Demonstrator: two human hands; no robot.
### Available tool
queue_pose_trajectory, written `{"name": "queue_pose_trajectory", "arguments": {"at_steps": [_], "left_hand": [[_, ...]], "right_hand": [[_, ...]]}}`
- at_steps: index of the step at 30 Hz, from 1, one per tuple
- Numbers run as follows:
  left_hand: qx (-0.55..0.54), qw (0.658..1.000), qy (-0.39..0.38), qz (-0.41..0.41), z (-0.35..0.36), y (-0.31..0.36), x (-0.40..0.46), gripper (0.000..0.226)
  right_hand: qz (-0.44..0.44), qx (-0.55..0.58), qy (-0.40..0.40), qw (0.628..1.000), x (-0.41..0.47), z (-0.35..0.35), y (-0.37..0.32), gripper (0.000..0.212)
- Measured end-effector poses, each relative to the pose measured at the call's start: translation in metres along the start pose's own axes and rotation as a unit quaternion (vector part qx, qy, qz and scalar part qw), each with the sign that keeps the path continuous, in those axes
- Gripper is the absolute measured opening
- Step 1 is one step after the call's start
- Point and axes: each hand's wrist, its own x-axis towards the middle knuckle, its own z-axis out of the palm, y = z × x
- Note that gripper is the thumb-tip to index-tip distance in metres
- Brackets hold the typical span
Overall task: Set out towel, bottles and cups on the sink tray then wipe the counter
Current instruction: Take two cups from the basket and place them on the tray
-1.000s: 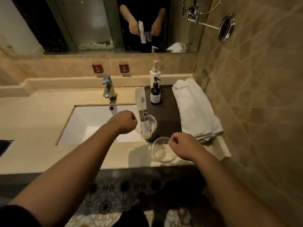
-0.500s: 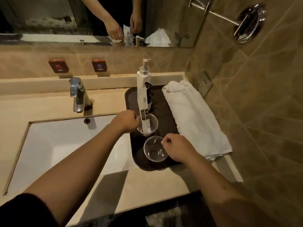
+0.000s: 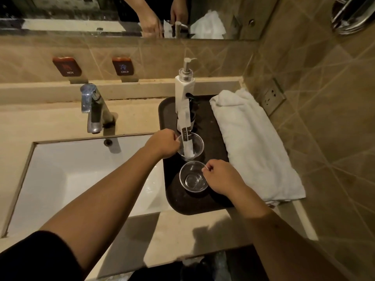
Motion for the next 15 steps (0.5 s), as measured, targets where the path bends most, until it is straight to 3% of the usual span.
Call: {"name": "queue_pose_trajectory", "arguments": {"at_steps": [15], "left_hand": [[0.003,0.999,0.037,-0.006,-0.002,-0.005,-0.023,0.026]], "right_hand": [[-0.026,0.021,0.002,0.999,0.003,-0.011,0.012,0.017]]}}
